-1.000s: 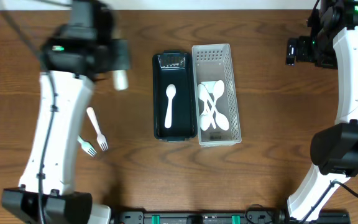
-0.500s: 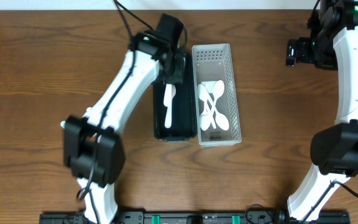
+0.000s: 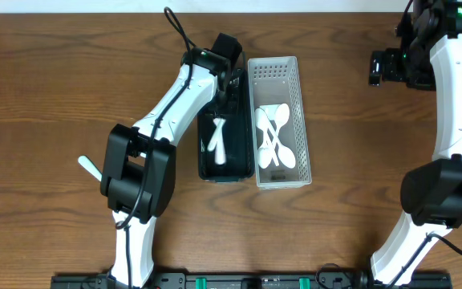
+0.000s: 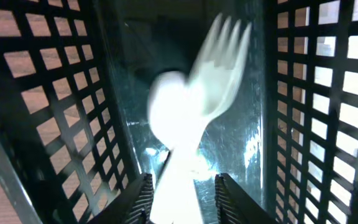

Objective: Pack container
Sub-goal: 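Carry the fork into the black basket and release it, then lower the left gripper onto another white fork and grasp it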

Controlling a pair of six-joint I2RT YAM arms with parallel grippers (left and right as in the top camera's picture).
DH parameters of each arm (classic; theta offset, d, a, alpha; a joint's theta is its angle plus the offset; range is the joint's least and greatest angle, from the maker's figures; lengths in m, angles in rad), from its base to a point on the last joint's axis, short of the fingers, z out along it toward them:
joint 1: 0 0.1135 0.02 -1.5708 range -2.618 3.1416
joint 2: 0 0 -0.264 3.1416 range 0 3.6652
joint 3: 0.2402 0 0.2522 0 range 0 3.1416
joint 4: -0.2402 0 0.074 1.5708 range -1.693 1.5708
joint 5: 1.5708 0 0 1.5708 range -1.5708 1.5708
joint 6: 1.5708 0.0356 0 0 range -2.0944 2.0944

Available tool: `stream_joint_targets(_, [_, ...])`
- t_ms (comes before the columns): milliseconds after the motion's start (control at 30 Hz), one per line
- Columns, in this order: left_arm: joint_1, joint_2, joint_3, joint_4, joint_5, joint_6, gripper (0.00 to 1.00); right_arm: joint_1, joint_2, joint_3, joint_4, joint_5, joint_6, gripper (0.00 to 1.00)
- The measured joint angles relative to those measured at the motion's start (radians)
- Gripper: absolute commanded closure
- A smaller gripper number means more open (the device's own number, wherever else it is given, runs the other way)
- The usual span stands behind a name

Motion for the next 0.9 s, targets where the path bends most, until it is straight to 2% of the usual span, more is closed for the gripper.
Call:
stream_joint_targets(200, [0.0, -0.002, 0.0, -0.009, -0.024, 0.089, 0.53, 0.0, 0.0, 0.0, 0.002, 0.0, 0.0, 0.01])
stream_joint_targets(267, [0.0, -0.011, 0.0, -0.014, -0.045, 0.123, 0.45, 0.0, 0.0, 0.0, 0.003, 0.0, 0.0, 0.01])
stream_joint_targets(333, [0.0, -0.04, 0.0, -0.015, -0.072, 0.15, 0.43, 0.0, 0.0, 0.0, 0.006, 0.0, -0.001, 0.01])
stream_joint_targets(567, [0.018, -0.313, 0.0, -0.042, -0.193, 0.211, 0.21, 0.0, 0.0, 0.0, 0.01, 0.0, -0.005, 0.01])
stream_joint_targets(700, [0.121, -0.512, 0.001, -0.089, -0.223, 0.212, 0.07, 0.0, 0.0, 0.0, 0.012, 0.0, -0.005, 0.01])
stream_joint_targets(900, [0.377, -0.654, 0.009, -0.283, -0.223, 0.17, 0.06, 0.0, 0.0, 0.0, 0.015, 0.0, -0.005, 0.01])
